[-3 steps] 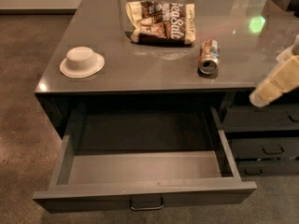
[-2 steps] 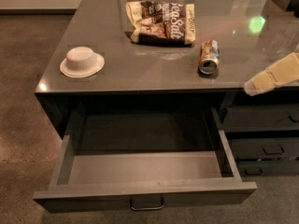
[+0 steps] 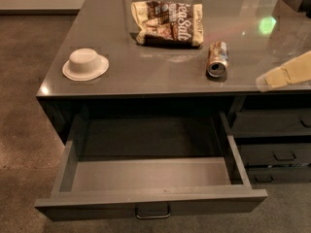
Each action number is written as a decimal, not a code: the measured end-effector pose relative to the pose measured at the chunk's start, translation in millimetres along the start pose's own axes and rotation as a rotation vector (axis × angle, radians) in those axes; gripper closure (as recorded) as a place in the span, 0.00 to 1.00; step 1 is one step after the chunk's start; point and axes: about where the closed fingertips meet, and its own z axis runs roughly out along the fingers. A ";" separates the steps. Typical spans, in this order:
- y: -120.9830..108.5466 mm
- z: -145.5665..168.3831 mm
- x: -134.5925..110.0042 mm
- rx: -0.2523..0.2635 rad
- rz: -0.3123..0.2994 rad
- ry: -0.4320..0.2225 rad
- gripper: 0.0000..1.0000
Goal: Place orange can into top drawer
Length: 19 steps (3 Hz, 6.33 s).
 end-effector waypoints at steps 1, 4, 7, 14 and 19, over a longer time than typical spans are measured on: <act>-18.0 -6.4 -12.0 0.022 0.117 -0.161 0.00; -76.8 -2.6 -76.6 0.181 0.230 -0.389 0.00; -45.0 33.5 -139.8 0.280 0.219 -0.379 0.00; -57.2 197.9 -179.0 0.491 0.110 -0.287 0.00; -59.7 230.1 -179.5 0.450 0.094 -0.188 0.88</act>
Offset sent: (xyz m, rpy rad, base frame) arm 0.0738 -0.0518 0.0213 0.2504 -0.2299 -0.4026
